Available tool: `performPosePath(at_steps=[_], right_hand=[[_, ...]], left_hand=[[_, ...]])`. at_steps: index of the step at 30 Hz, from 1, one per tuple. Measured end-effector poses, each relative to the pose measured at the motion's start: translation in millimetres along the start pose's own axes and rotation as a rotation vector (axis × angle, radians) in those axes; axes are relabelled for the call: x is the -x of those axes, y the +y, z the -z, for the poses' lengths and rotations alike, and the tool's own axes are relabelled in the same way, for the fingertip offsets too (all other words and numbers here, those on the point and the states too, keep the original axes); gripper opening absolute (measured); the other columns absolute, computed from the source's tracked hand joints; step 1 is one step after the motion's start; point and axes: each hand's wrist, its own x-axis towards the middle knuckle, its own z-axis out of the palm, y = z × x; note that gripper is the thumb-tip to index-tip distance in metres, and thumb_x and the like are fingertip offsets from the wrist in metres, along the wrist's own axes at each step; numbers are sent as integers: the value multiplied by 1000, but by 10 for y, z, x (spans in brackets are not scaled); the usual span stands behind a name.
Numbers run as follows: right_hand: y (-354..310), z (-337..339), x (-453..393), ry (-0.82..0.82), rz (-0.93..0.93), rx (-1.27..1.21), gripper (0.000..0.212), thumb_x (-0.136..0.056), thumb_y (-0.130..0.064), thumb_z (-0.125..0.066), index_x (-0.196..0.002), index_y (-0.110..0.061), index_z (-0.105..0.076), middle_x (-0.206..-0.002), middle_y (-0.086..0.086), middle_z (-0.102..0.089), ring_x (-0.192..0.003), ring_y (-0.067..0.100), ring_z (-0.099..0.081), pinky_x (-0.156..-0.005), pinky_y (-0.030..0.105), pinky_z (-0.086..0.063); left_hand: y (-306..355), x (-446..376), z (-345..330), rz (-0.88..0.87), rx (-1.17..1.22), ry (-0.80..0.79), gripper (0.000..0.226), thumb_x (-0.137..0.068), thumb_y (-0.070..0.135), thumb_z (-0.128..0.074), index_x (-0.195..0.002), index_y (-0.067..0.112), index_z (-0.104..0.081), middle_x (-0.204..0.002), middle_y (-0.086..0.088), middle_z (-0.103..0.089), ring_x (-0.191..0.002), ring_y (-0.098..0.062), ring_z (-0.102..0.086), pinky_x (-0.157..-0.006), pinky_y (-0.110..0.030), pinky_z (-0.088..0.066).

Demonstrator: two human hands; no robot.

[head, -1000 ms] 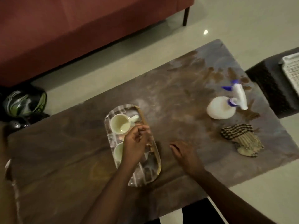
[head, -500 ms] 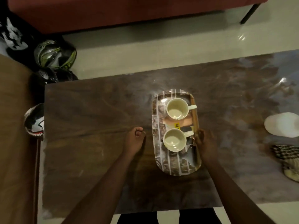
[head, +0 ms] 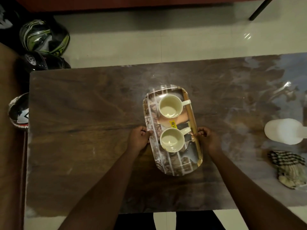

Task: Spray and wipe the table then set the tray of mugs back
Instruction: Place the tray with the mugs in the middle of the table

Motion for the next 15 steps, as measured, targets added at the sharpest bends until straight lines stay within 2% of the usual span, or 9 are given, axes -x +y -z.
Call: performPosePath(at_steps=[2,4,6,9,12,15], right_hand=[[-227,24,-138,-32,89,7,13,-83,1,-61,-86,-10,-68,-63,-3,-60,-51,-5,-55,-55,11,-42],[-389,10,-335,-63,155,16,17,-81,-8,-62,-79,-22,-70,-63,-2,-64,-55,-1,-58,-59,21,-47],[-485,-21,-520,-89,181,80,17,-82,-5,-60,-79,-18,-70,-64,2,-65,-52,1,-55,-56,24,-45],[-614,-48,-683,-126,253,156,17,-88,2,-54,-94,-6,-69,-79,11,-67,-62,10,-58,-52,12,-43],[-577,-7,-610,-66,279,129,17,-87,-2,-57,-100,-7,-67,-93,9,-67,-77,12,-59,-64,12,-42],[-343,86,-292,103,220,144,14,-87,-7,-60,-100,-4,-65,-93,4,-57,-78,14,-55,-61,8,-34]], left_hand=[[-51,80,-50,92,147,16,22,-89,15,-68,-74,11,-53,-61,-12,-59,-39,-10,-55,-48,-27,-48],[-89,173,-122,186,301,31,21,-91,11,-65,-75,11,-51,-62,-11,-59,-37,-6,-55,-41,-20,-48],[-121,277,-236,261,426,48,21,-91,11,-65,-75,10,-51,-64,-9,-60,-43,-7,-59,-44,-20,-52],[-159,444,-405,341,545,2,23,-93,12,-63,-74,11,-50,-69,-9,-63,-48,-9,-67,-49,-21,-56],[-197,486,-368,362,549,-79,18,-95,17,-60,-81,10,-52,-76,-10,-69,-54,-11,-71,-50,-21,-57],[-213,335,-83,287,477,57,11,-98,19,-54,-98,8,-54,-74,-9,-65,-46,-10,-63,-45,-22,-50]])
